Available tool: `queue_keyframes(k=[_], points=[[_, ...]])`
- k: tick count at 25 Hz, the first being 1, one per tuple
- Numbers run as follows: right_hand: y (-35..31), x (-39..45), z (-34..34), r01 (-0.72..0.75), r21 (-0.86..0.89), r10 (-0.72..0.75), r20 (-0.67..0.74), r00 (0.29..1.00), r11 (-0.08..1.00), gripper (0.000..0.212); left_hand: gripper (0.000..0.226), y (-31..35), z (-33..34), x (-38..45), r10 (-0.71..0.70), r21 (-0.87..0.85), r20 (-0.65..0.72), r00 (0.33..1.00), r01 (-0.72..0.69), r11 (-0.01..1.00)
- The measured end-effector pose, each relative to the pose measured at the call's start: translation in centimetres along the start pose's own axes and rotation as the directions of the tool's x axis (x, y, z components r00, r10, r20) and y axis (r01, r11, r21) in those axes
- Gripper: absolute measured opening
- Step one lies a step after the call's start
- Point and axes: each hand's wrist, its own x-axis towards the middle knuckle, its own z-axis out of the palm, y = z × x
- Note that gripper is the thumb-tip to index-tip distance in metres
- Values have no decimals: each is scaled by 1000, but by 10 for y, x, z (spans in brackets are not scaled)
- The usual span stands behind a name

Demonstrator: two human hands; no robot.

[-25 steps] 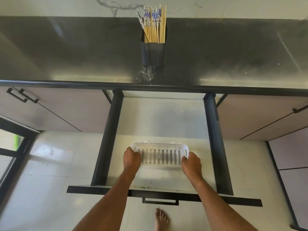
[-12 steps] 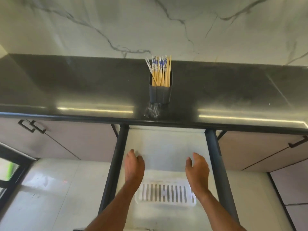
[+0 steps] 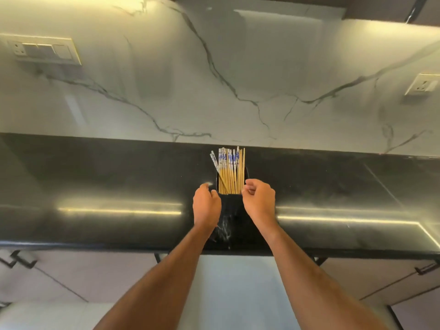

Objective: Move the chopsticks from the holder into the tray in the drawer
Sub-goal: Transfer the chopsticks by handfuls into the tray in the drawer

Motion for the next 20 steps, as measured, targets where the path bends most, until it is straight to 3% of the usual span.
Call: queue_keyframes(k=[6,10,13,20], points=[[-3,69,54,-59,-21,62,181,982,998,26,38,14,19,79,-63,-56,44,997,65,996],[4,94,84,-57,7,53,234,971,998,20,27,13,35,118,-75,-92,85,993,83,992],[6,104,104,-35,31,27,223,974,999,10,21,8,48,134,-36,-164,115,993,55,985],[9,110,120,36,-51,-25,187,982,998,12,17,-10,48,134,124,-189,-38,992,-129,973]])
